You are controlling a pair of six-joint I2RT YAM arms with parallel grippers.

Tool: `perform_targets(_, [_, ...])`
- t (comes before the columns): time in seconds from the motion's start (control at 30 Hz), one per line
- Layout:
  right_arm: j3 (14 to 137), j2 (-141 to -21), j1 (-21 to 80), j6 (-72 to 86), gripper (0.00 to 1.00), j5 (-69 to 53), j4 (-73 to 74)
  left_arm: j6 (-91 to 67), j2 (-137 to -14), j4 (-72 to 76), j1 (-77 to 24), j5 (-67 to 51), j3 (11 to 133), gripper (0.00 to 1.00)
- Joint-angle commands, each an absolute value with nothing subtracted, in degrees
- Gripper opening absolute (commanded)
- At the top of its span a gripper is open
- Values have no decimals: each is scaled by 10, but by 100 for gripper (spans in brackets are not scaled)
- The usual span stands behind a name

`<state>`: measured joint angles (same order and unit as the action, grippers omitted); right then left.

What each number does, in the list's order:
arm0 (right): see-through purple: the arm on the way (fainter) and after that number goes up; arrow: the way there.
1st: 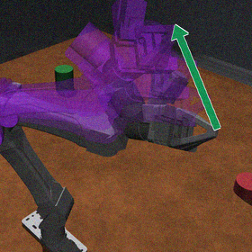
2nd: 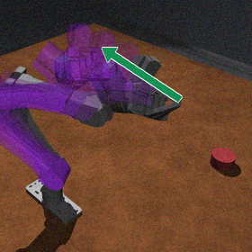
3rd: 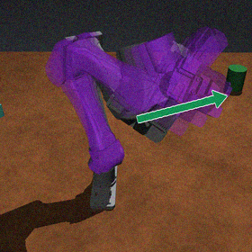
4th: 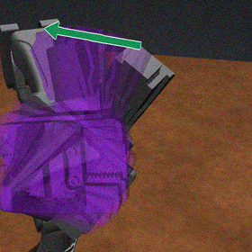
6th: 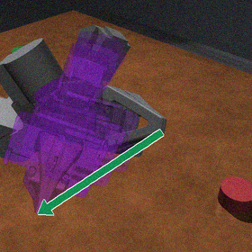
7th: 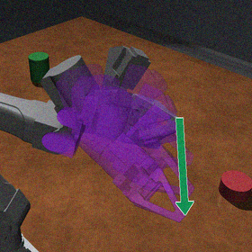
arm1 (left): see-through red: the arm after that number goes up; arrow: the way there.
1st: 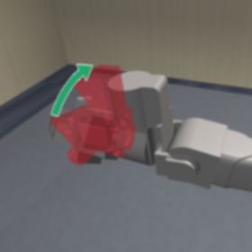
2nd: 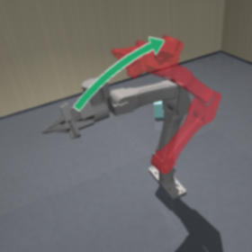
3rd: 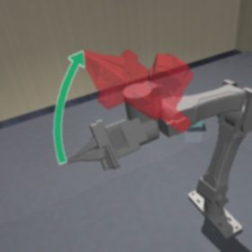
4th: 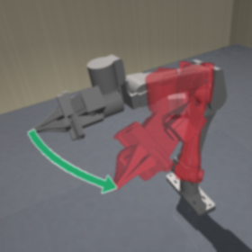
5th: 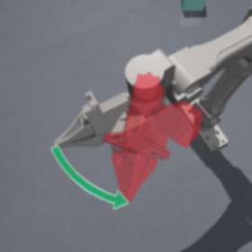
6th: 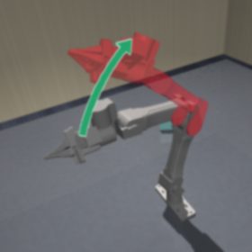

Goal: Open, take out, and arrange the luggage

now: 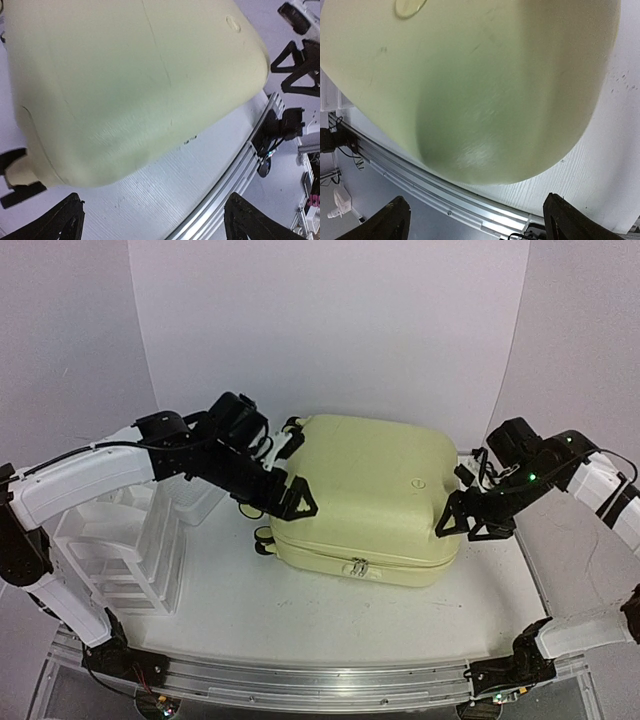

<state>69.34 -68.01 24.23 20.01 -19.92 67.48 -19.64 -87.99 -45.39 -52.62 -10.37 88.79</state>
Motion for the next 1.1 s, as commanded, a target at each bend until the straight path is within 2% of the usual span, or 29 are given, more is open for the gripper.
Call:
perform_targets(0.0, [689, -667, 321, 257, 91, -136, 689, -245, -864, -392, -557, -54, 828, 97])
perform_targets(0.2, [648, -673, 436, 306, 88, -45, 641, -262, -847, -352, -565, -30, 795, 96])
perform_targets(0.37, [591, -653, 442, 332, 85, 37, 541, -289, -811, -312, -566, -8, 718, 96])
perform_targets(0.5, [576, -645, 442, 311, 86, 125, 501, -341, -758, -226, -579, -47, 634, 95])
perform_targets(0.63, [586, -661, 442, 309, 85, 100, 501, -366, -736, -174, -643, -10, 583, 98])
perform_targets(0.77, [570, -653, 443, 338, 77, 27, 485, -381, -778, -150, -715, 79, 588, 98])
perform_targets(0.87, [554, -650, 444, 356, 75, -16, 471, -377, -852, -118, -757, 144, 618, 95])
perform_targets(0.97, [545, -641, 446, 363, 74, -30, 469, -357, -944, -107, -782, 219, 667, 87])
perform_targets(1.07, [537, -626, 450, 371, 73, -41, 469, -331, -999, -76, -786, 249, 696, 72])
